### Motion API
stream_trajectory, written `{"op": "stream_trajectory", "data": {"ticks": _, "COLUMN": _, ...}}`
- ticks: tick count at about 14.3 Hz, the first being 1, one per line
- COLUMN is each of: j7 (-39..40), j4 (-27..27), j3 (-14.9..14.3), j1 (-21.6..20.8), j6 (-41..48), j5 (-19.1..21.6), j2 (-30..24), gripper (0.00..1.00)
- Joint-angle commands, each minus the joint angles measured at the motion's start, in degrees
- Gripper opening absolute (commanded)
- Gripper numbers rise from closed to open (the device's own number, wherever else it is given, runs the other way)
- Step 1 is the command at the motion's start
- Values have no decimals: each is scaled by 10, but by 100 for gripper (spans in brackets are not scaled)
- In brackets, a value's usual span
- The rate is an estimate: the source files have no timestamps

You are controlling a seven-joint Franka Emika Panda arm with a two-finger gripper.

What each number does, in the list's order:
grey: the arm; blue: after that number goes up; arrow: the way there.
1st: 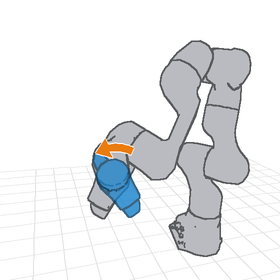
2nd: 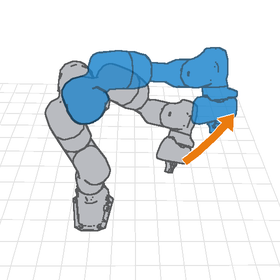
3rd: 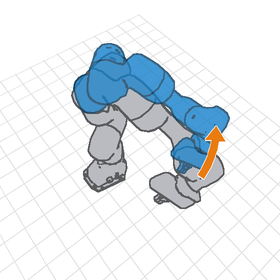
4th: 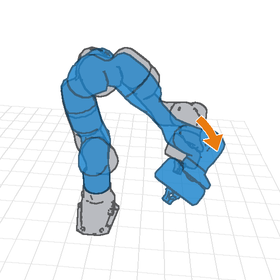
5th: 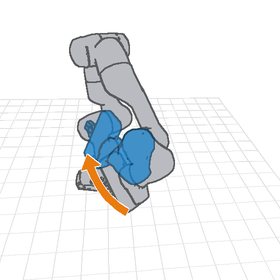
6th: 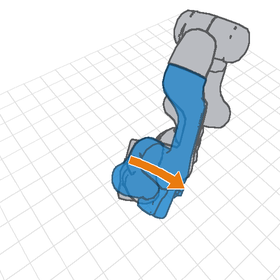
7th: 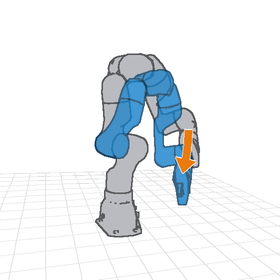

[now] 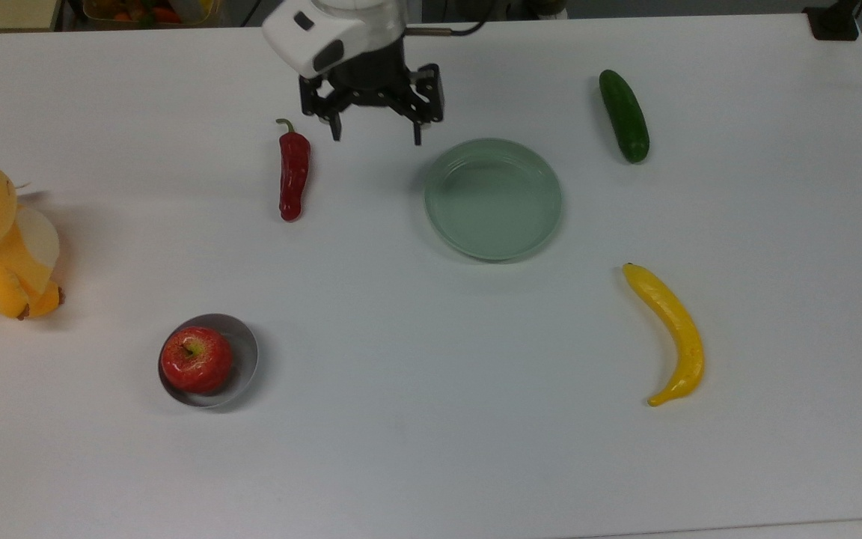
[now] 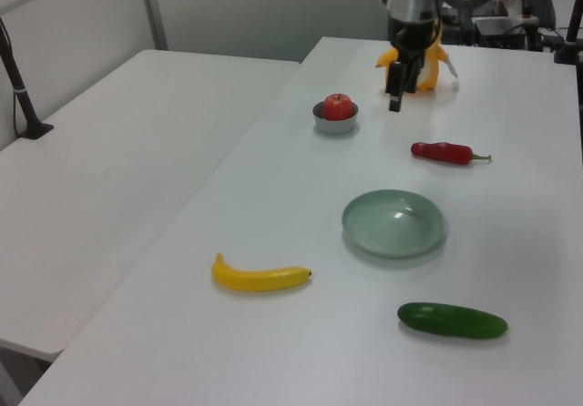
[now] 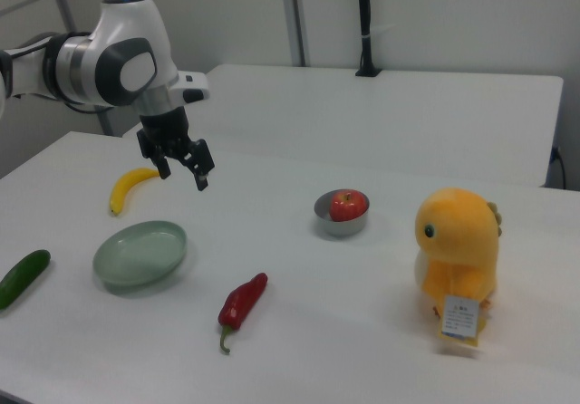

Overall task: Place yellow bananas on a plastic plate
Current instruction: 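Carry the open gripper past the green plate to above the banana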

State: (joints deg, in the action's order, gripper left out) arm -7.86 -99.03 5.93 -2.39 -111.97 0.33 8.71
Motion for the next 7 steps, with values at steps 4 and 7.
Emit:
{"op": "stream_trajectory", "data": {"ticks": 4, "j7": -61, "j4": 164, "j3": 0, "j1": -104, "j6": -30, "j5": -11, "j2": 131, "gripper": 100}}
{"op": "stream_trajectory", "data": {"ticks": 7, "j7": -126, "j4": 165, "j3": -1, "j1": -176, "j6": -116, "j5": -28, "j2": 151, "gripper": 100}}
